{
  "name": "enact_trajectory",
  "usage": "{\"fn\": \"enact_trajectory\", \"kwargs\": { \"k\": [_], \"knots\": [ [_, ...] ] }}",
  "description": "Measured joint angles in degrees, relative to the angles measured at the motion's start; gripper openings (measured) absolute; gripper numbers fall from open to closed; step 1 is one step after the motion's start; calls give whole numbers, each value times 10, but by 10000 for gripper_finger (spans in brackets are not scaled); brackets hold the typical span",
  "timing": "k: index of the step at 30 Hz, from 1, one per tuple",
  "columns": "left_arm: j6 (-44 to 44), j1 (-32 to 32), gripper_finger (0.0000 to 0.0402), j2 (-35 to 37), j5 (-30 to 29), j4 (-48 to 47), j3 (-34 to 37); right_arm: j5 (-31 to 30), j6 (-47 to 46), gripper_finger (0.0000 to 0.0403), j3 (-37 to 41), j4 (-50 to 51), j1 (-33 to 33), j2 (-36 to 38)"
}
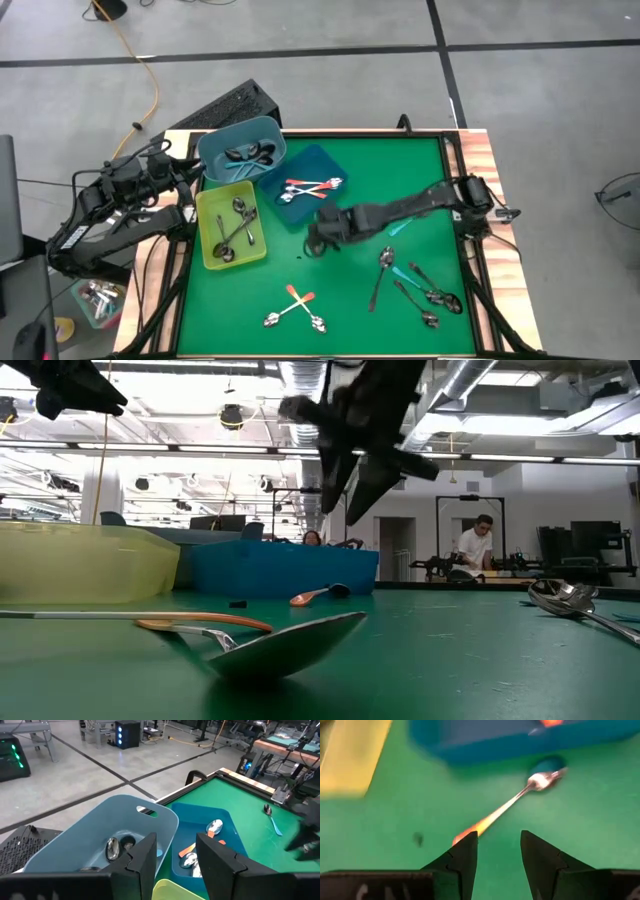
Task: Sort silverware by color (type)
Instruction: Put the orange spoon into the blue bin
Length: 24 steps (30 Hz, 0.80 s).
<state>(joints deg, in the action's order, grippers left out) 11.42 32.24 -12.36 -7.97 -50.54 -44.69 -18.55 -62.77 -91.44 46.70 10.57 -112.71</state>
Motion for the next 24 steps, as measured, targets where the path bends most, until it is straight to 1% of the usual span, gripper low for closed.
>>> {"fn": "enact_trajectory", "kwargs": {
  "k": [3, 8, 12, 17, 22, 24],
  "knots": [
    [0, 0, 122, 0, 0, 0, 0, 3, -47, 159, 0, 0, -33, 0],
    [0, 0, 122, 0, 0, -1, 0, 3, -48, 159, 0, -6, -55, 0],
    [-4, 0, 122, 0, 0, 0, 0, -16, -52, 159, 0, -13, -53, 0],
    [-6, 0, 122, 0, 0, 2, 0, -24, -65, 159, 0, -27, -47, -1],
    [0, 0, 122, 0, 0, 2, 0, -26, -99, 159, 1, -32, -36, -43],
    [6, 0, 122, 0, 0, 2, 0, -26, -113, 159, 0, -62, -31, -67]
  ]
}}
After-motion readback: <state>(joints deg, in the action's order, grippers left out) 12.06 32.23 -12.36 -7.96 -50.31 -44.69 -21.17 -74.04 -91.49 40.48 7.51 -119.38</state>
